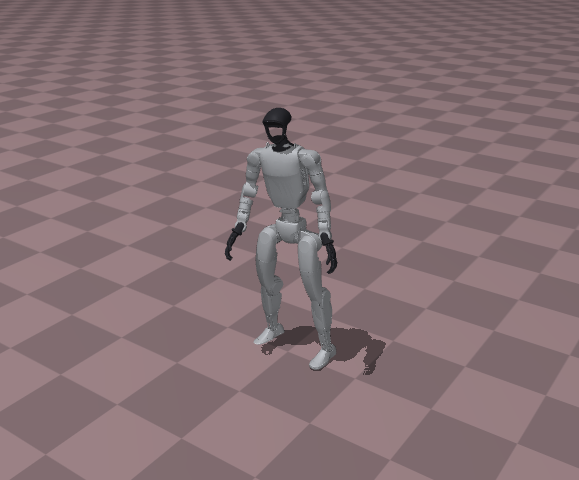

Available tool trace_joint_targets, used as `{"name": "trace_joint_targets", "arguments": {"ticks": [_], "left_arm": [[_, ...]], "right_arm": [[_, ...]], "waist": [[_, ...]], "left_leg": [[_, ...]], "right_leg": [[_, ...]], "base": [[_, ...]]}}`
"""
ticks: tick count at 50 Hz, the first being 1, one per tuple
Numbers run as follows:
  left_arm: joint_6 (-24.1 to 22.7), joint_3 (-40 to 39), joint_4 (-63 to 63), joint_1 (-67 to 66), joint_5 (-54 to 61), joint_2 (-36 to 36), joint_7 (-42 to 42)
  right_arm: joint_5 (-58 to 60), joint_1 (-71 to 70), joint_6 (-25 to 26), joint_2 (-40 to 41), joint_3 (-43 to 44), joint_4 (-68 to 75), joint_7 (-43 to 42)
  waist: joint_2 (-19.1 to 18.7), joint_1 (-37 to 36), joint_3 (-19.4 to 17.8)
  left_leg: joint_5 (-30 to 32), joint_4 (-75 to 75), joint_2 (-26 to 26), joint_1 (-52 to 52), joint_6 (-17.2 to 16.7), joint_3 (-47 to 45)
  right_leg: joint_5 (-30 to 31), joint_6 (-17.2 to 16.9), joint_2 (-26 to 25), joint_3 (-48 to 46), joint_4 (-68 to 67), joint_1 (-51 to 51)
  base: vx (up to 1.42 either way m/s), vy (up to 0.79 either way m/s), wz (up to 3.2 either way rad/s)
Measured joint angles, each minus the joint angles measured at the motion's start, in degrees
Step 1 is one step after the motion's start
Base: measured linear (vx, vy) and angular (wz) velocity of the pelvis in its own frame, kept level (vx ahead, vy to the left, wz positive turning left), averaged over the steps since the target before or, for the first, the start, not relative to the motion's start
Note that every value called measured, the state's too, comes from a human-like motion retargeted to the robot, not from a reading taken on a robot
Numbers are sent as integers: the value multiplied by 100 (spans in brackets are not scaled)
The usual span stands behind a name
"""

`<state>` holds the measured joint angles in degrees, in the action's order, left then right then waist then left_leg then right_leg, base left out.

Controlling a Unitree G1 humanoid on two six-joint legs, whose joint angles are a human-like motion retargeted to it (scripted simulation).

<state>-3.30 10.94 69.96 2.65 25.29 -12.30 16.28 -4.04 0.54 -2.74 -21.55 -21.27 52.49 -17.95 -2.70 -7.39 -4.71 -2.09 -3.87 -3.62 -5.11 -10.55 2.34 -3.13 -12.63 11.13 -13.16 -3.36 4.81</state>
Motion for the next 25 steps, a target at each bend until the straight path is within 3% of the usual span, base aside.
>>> {"name": "trace_joint_targets", "arguments": {"ticks": [5, 12, 25], "left_arm": [[82, -430, 532, -373, -106, 111, -250], [35, -845, 766, -655, -69, 78, -429], [66, -359, -119, -701, -379, -235, -356]], "right_arm": [[608, -197, 228, 188, -202, 773, 367], [1328, -39, 260, 129, -438, 791, 720], [1047, 422, 216, 40, -174, 473, 880]], "waist": [[115, -191, 237], [251, -409, 385], [491, -421, 566]], "left_leg": [[-43, 1, 22, -74, 5, 26], [-111, 77, 48, -122, 30, 33], [-156, 162, 144, -19, 155, 266]], "right_leg": [[-37, 36, 21, -38, 13, 102], [-90, 61, 47, -58, -6, 186], [-148, 40, 128, -311, 35, 289]], "base": [[2, 1, 5], [0, 0, 0], [2, 1, 7]]}}
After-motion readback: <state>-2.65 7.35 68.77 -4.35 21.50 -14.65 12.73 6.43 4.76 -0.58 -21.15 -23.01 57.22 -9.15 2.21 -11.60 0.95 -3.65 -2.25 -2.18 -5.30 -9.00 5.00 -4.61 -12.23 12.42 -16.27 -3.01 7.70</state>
